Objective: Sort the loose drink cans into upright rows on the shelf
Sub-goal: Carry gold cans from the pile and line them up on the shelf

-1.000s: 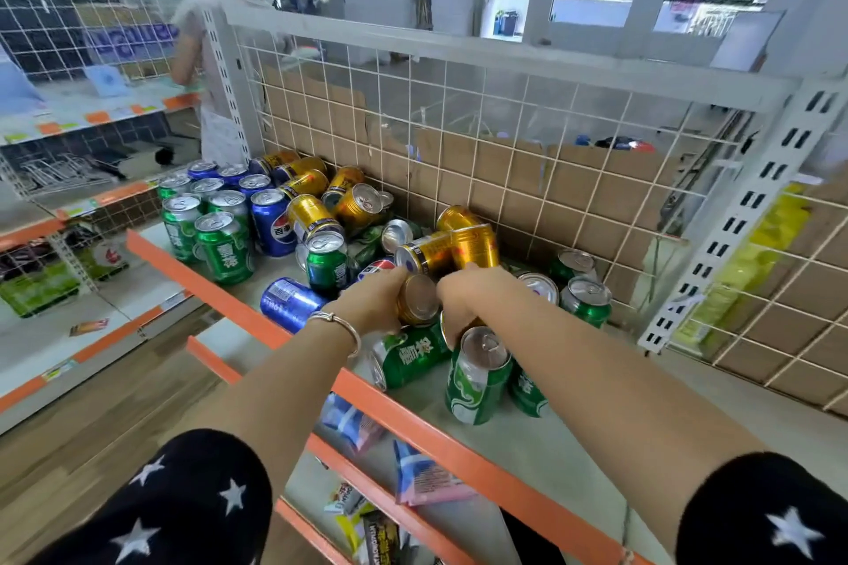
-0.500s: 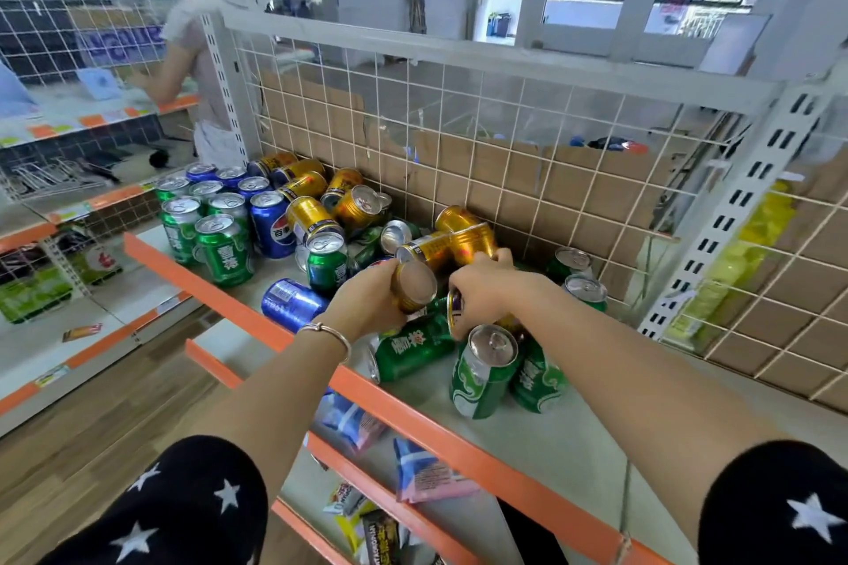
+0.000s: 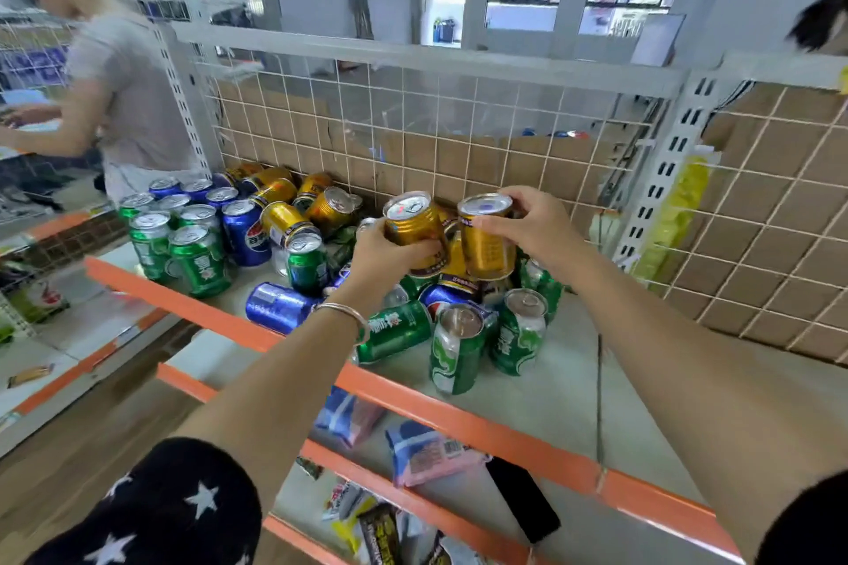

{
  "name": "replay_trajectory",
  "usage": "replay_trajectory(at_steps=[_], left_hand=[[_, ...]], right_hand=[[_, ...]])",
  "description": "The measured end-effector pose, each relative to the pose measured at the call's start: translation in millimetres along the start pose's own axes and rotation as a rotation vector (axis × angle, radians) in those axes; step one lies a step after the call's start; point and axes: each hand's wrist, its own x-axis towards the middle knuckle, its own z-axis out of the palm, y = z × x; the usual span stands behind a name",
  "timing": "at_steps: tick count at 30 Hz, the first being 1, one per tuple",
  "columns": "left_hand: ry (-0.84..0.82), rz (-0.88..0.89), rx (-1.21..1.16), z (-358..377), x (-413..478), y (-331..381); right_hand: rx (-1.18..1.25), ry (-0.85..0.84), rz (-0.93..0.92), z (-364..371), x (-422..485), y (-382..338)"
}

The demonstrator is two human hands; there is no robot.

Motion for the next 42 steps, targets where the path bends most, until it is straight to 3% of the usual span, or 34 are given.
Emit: replay_trajectory(at_steps=[8, 16, 24, 26, 29, 33, 38, 42], left_hand=[[-0.313, 0.023, -0.103, 64, -33, 38], [-0.633, -0.140, -0.169, 164, -102, 65], [-0.992, -0.368, -0.379, 311, -242, 95], [-1.043, -0.421, -0.452, 348, -280, 106], [-1.083, -0.562, -0.566, 396, -332, 121], [-1.084, -0.743, -0.721, 449, -377, 136], [-1.104, -0.812, -0.726, 505, -392, 140], [-1.118, -0.804, -0.631, 550, -382, 134]], right_hand=[[0.195, 0.211, 0.096, -62, -61, 13], [0.259, 0.365, 0.259, -156, -162, 46], [0.376, 0.560, 0.502, -287, -305, 94], [0.454, 0.593, 0.533, -318, -339, 102], [0.587, 0.770, 0.593, -360, -382, 120], [0.956, 0.858, 0.652, -406, -421, 146], [1.186, 0.934, 0.608, -445, -432, 186], [1.207, 0.980, 0.610, -478, -418, 216]])
